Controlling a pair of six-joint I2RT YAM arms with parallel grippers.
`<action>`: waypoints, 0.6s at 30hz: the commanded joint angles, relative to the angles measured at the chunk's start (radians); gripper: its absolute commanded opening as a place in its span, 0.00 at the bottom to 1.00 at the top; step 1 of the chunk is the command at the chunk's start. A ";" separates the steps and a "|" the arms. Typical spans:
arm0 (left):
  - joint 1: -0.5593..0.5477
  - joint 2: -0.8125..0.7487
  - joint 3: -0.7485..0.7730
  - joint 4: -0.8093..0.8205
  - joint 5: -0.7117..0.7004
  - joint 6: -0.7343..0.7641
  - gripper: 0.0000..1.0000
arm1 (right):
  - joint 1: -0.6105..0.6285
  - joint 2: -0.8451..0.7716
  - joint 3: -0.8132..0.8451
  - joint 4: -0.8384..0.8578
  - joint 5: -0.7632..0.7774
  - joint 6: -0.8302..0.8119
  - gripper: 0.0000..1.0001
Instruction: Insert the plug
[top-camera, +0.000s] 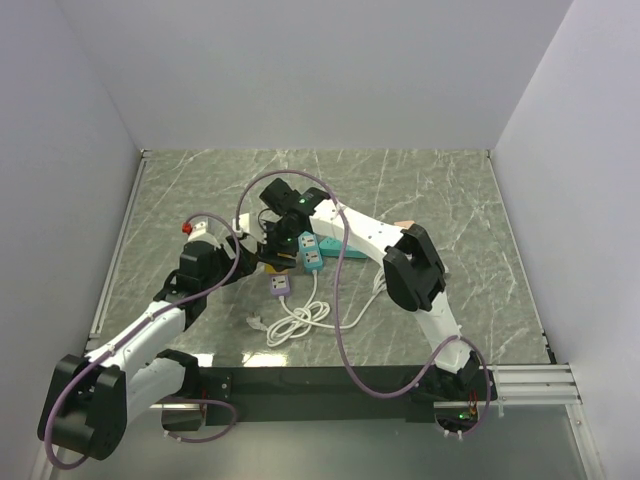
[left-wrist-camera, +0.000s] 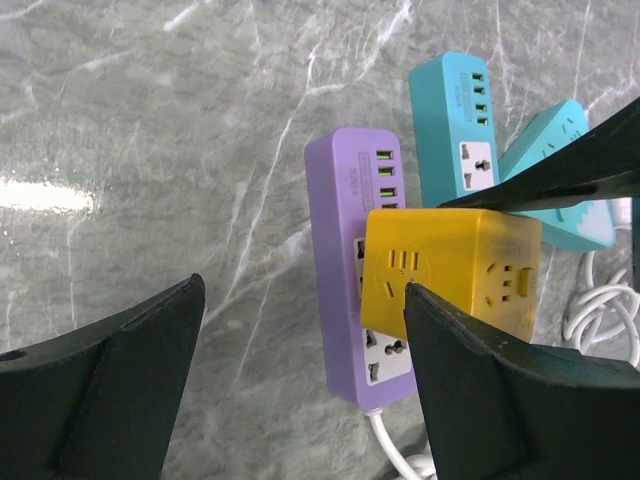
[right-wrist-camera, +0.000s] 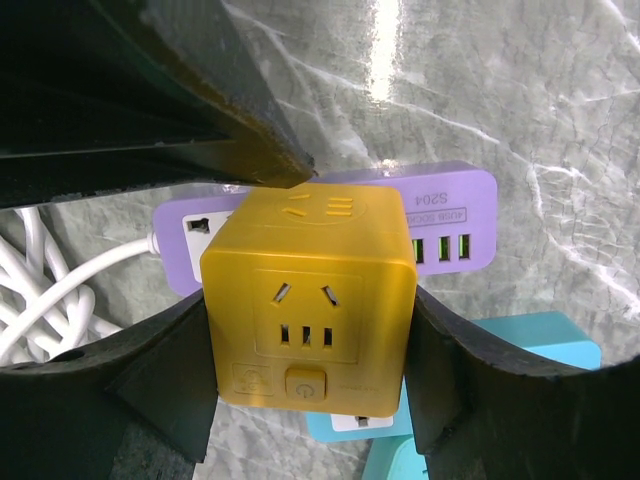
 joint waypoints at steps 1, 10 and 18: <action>-0.008 0.000 -0.007 0.075 0.054 0.015 0.87 | 0.054 0.042 0.068 -0.047 -0.010 -0.034 0.00; -0.008 0.003 -0.014 0.090 0.061 0.013 0.87 | 0.074 0.035 0.033 -0.027 -0.001 -0.027 0.00; -0.008 0.001 -0.010 0.112 0.081 0.002 0.87 | 0.090 0.025 0.001 -0.022 0.000 -0.022 0.00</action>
